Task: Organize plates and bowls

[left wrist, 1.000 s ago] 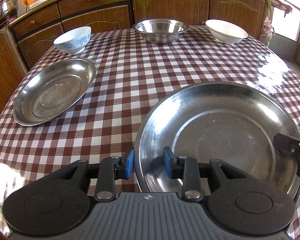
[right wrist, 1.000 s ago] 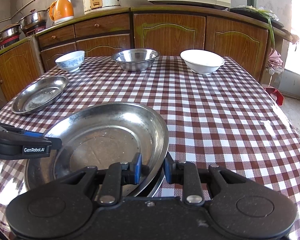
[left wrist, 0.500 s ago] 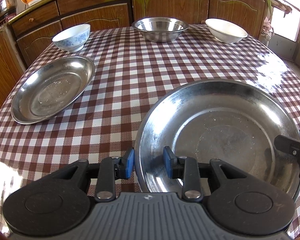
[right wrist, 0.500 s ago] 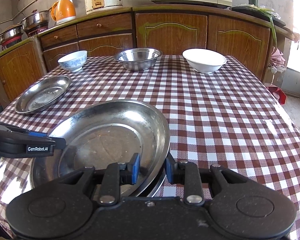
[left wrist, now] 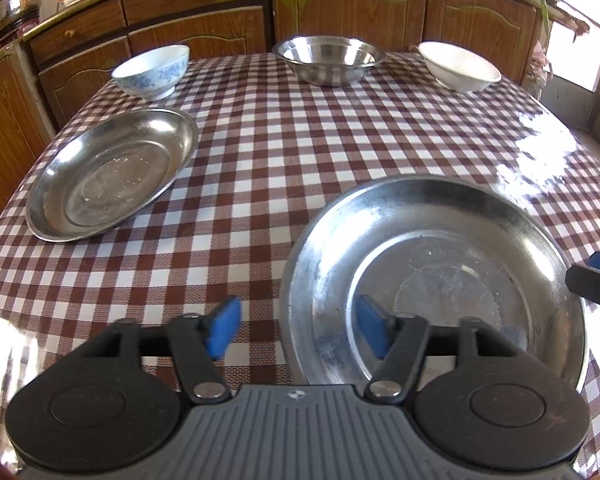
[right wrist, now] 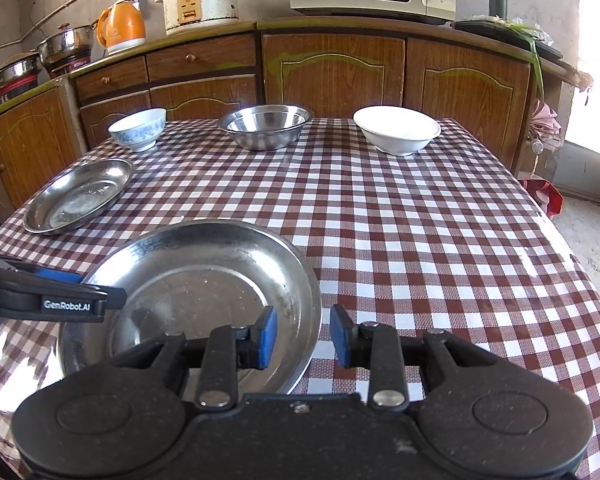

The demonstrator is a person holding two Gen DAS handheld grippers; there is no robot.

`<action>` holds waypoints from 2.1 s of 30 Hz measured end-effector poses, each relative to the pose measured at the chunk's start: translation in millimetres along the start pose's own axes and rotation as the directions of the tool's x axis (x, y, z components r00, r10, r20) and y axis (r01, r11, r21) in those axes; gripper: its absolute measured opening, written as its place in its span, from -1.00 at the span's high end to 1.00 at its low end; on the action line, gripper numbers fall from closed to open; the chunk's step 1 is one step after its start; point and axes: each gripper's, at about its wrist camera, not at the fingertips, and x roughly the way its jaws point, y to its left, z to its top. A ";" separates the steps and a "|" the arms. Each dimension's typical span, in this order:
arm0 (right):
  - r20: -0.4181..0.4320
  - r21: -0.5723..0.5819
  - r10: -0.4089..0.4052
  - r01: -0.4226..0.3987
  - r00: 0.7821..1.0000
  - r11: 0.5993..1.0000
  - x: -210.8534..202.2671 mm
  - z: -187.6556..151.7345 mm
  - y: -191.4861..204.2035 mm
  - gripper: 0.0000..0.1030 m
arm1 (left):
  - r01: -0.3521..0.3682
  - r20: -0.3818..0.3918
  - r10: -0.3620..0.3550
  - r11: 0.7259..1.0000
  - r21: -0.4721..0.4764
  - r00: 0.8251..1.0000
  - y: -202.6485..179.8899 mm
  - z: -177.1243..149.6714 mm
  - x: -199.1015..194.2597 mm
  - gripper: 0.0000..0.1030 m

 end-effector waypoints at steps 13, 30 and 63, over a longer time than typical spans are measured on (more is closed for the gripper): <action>0.028 -0.005 0.009 -0.009 1.000 1.000 -7.2 10.9 10.8 -0.32 | -0.036 0.027 0.038 0.997 -0.067 0.999 18.7 10.4 -15.7 -0.79; 0.028 -0.050 0.105 -0.103 0.994 0.993 -2.0 38.8 60.5 -0.42 | -0.112 0.047 0.121 0.981 -0.159 0.992 65.1 22.0 -43.3 -0.83; -0.010 -0.177 0.217 -0.216 0.976 0.960 29.0 65.9 168.5 -0.50 | -0.188 0.051 0.208 0.945 -0.266 0.977 143.1 14.9 -54.8 -0.83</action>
